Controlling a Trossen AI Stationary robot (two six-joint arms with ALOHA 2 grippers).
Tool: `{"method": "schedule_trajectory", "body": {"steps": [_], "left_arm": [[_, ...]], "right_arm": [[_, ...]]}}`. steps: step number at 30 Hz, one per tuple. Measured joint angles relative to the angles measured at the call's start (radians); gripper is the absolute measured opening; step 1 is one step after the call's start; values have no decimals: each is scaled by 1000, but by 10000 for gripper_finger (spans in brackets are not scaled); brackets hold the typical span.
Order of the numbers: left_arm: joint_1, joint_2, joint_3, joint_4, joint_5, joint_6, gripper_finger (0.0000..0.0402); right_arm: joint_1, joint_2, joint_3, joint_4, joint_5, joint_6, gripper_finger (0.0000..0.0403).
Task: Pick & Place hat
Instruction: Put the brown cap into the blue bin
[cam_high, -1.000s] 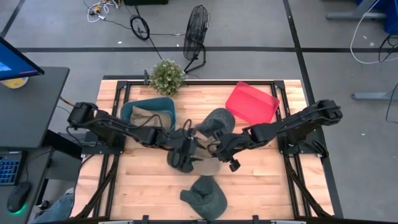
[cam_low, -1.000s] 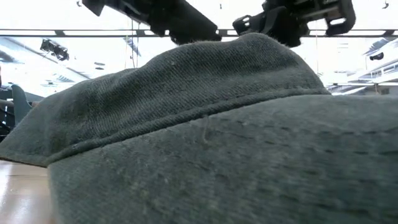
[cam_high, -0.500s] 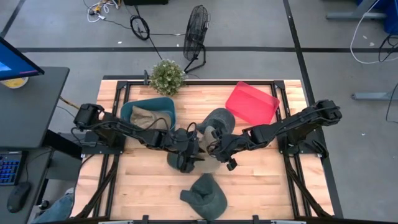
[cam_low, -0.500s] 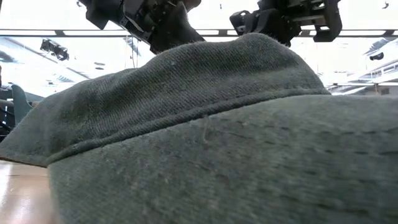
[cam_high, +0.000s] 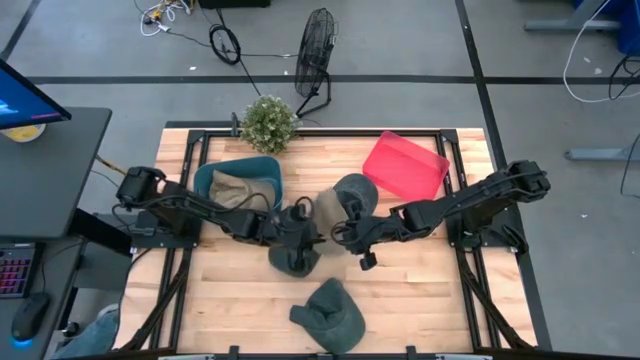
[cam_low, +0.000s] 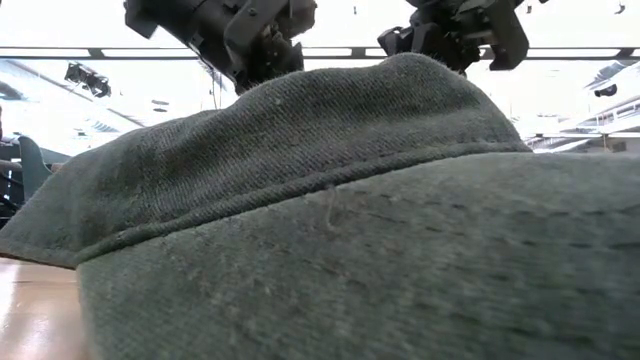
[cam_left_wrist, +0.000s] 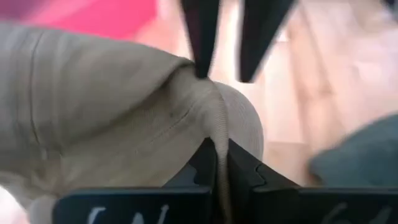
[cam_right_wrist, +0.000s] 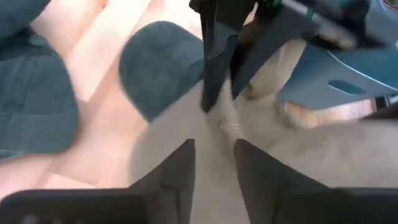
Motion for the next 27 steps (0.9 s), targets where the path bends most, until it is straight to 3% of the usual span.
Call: {"method": "schedule_trajectory", "body": {"steps": [6, 10, 15, 18, 22, 27], "left_arm": [[-73, -122, 0, -175, -350, -106, 12], [-127, -233, 1, -366, -547, -305, 14], [-172, -348, 1, -695, -696, -615, 11], [-194, -401, 1, -895, -754, -793, 15], [-205, -442, 1, -1115, -756, -1029, 14], [-190, -442, 0, -1299, -658, -1272, 18]], "right_arm": [[60, 0, 0, -16, 25, 123, 166], [97, 0, 0, -24, 31, 176, 177], [127, 0, 0, -28, 29, 218, 175], [132, 0, 0, -39, 30, 219, 170], [133, 0, 0, -47, 30, 219, 167], [133, 0, 0, -53, 30, 218, 167]]}}
